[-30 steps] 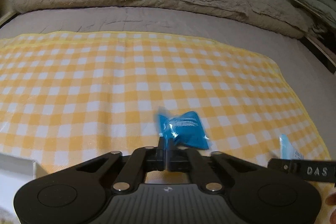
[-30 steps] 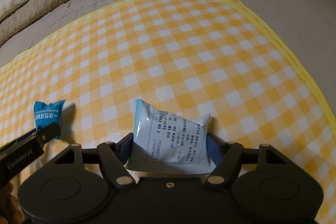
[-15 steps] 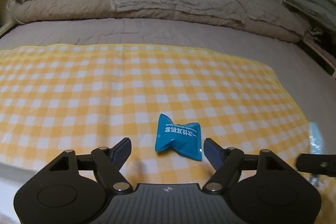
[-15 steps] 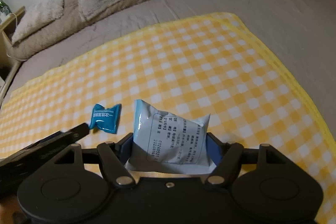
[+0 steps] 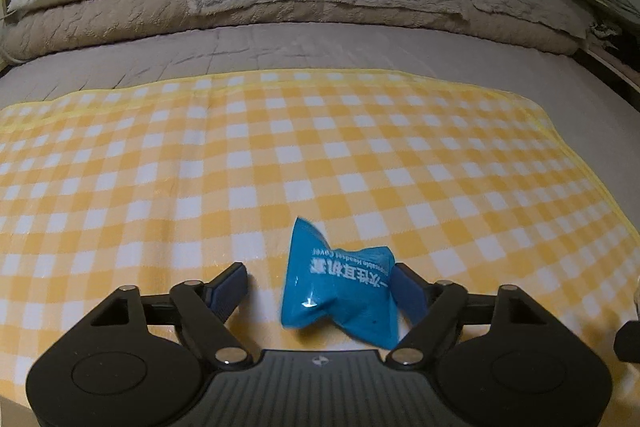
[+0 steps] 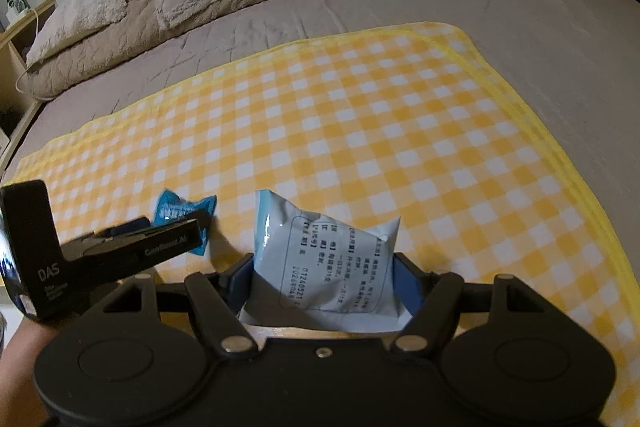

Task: Organize soft objects
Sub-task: 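Lift the blue packet and white sachet and carry them over the box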

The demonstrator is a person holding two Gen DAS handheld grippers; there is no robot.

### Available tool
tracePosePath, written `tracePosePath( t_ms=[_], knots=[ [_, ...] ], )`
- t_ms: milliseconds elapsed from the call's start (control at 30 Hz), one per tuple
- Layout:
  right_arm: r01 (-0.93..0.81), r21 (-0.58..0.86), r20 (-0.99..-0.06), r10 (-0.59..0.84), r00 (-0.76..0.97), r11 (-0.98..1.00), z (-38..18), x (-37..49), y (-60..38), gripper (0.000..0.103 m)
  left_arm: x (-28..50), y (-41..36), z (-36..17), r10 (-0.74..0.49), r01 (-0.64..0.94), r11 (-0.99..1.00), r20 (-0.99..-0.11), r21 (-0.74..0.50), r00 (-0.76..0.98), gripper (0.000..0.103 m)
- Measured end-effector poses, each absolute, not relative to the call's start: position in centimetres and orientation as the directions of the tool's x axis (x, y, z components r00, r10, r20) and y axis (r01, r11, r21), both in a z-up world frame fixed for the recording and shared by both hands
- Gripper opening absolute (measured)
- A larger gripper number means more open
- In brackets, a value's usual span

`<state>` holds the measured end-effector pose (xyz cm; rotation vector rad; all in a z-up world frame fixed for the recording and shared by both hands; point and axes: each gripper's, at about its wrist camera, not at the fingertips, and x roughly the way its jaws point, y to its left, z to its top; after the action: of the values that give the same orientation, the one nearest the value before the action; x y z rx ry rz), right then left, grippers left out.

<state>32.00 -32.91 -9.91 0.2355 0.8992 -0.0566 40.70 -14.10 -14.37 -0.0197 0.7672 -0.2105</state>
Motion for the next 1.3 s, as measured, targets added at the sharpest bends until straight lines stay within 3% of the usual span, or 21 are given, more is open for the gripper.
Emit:
tracePosePath(
  t_ms=[33,233,633,1300],
  knots=[
    [0.144,0.176,-0.783,0.049,0.620,0.974,-10.0,32.0,-32.9,0.072,40.6,-14.2,-14.3,-0.188,0.184,0.980,-0.686,-0.080,0.703,0.063],
    [0.140,0.159,-0.785,0.040,0.618,0.977,-10.1,31.9,-32.5,0.072,40.4,-14.1,-13.9,-0.195,0.184,0.979,-0.693,-0.092,0.694,0.053],
    [0.144,0.153,-0.770,0.027,0.637,0.978,-8.9,31.0,-32.5,0.072,38.3,-14.7,-11.4,-0.219,0.211,0.973,-0.657,-0.094,0.721,0.051],
    [0.132,0.190,-0.670,0.031,0.742,0.973,-3.6,27.0,-31.5,0.072,30.5,-11.2,-1.1,-0.237,0.205,0.971,-0.530,-0.119,0.814,0.051]
  ],
)
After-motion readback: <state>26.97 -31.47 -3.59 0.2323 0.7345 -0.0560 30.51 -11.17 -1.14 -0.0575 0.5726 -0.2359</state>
